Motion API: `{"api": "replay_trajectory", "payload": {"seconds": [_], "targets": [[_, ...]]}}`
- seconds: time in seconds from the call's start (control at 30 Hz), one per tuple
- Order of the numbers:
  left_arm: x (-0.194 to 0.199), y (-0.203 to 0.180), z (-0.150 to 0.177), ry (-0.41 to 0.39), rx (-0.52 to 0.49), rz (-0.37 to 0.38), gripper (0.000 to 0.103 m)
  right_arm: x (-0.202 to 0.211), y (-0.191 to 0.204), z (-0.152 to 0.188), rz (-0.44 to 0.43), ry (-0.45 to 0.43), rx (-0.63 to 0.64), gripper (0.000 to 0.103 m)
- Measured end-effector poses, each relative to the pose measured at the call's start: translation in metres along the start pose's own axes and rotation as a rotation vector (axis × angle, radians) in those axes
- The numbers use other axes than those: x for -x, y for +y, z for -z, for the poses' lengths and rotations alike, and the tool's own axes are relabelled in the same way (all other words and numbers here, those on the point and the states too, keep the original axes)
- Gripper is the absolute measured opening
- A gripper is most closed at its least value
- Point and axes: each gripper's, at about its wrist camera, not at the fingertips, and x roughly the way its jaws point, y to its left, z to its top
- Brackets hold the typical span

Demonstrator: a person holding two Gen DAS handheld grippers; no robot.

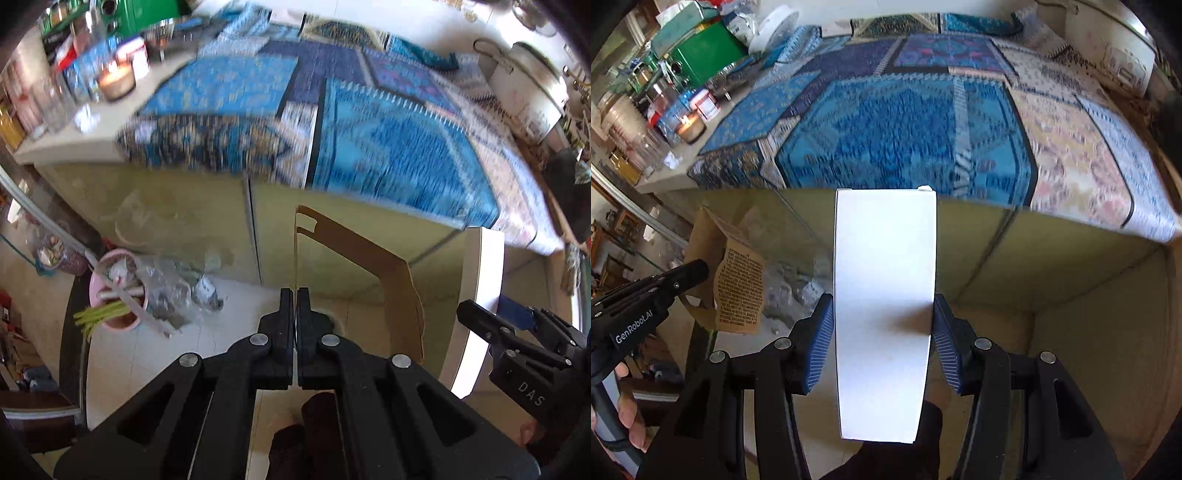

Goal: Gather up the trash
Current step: 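Carry the cardboard sleeve and white card box down over the floor bin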

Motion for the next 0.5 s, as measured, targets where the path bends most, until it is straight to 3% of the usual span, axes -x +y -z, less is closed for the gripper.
{"api": "replay_trajectory", "payload": {"seconds": [0.27,0.5], "targets": [[-0.103,0.006,0.065,0.166,0.017,0.007,0.000,-0.089,-0.039,0.051,0.038,0.161,-0.045,0.048],[-0.224,0.003,0.113,0.243,0.049,0.007,0.000,-0.200,-0.086,0.082,0.029,0.237,-0.072,0.048]]}}
